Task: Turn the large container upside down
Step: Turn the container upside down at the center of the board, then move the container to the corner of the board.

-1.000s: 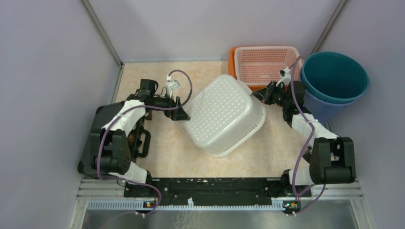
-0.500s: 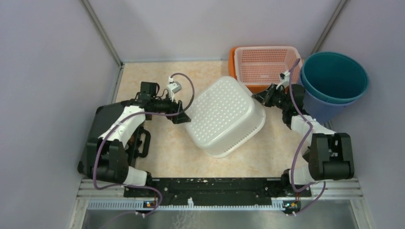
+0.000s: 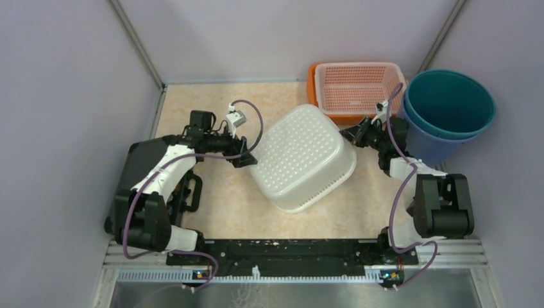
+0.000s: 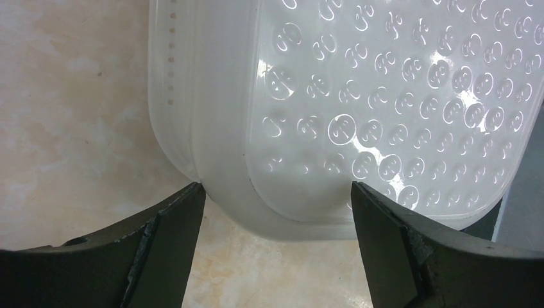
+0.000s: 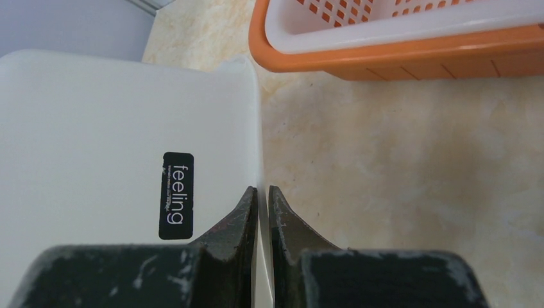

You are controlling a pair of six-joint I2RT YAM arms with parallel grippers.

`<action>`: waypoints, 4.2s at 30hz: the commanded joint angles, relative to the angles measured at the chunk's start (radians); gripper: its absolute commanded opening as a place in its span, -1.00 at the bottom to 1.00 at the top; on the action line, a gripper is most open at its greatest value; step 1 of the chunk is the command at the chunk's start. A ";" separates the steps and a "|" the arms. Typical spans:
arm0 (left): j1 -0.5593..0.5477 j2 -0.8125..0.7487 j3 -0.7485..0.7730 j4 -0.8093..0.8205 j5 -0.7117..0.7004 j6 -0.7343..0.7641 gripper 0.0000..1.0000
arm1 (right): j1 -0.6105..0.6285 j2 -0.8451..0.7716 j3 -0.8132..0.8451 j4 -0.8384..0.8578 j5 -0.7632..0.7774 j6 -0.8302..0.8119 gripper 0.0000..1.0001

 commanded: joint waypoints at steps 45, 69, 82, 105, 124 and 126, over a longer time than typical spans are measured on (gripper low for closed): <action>-0.030 0.028 0.010 0.080 -0.198 -0.011 0.82 | 0.097 0.167 -0.074 0.010 -0.020 0.009 -0.96; -0.030 -0.046 0.045 0.086 -0.211 -0.003 0.95 | 0.096 0.013 -0.026 -0.048 -0.014 -0.080 -0.02; -0.074 -0.174 0.158 0.020 -0.139 0.142 0.98 | 0.096 -0.215 -0.007 -0.073 -0.090 -0.227 0.51; -0.645 -0.161 0.047 -0.257 -0.454 0.503 0.98 | 0.190 -0.433 0.229 -1.035 -0.261 -1.229 0.98; -0.659 -0.206 -0.093 -0.098 -0.823 0.377 0.82 | 0.429 -0.384 0.084 -0.903 0.076 -1.184 0.98; -0.645 -0.222 -0.115 -0.080 -0.842 0.384 0.81 | 0.436 -0.353 0.098 -0.880 0.071 -1.157 0.98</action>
